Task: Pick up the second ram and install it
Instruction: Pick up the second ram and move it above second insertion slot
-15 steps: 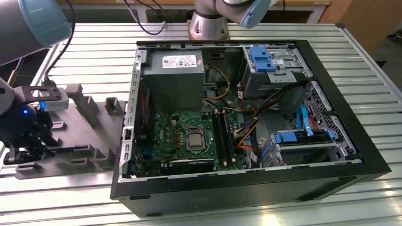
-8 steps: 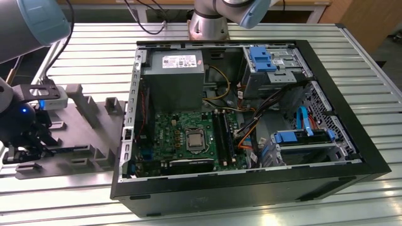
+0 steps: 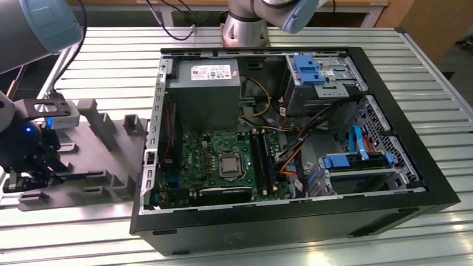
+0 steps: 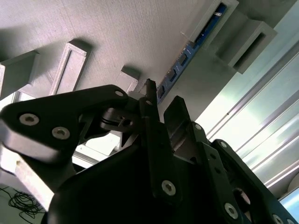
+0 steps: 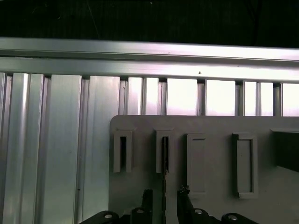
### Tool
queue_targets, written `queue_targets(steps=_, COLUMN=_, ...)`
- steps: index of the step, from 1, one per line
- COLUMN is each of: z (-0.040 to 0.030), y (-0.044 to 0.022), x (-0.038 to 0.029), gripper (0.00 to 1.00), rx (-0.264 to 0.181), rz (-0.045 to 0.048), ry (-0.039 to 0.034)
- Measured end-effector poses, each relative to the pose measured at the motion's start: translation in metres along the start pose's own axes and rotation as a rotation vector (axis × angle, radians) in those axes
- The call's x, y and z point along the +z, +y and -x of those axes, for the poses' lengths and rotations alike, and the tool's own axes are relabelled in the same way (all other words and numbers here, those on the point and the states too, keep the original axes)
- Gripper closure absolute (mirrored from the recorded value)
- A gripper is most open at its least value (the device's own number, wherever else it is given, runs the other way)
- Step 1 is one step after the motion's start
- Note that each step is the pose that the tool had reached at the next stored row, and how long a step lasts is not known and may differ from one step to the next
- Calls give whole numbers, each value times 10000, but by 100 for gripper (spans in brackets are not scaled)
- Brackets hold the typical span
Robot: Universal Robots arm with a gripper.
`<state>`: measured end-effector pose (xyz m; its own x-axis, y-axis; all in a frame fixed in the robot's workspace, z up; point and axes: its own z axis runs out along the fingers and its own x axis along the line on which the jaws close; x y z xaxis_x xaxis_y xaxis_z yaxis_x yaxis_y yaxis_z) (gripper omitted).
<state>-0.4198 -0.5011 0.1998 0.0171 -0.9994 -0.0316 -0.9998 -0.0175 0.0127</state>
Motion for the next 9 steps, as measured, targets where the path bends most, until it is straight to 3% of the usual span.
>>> queue_targets(steps=3, z=0, y=0, x=0, gripper=72, rx=-1, rz=0, ry=0)
queue_targets(steps=4, z=0, y=0, x=0, gripper=79, rx=-1, rz=0, ry=0)
queue_targets(steps=9, z=0, y=0, x=0, gripper=79, rx=-2, rz=0, ry=0)
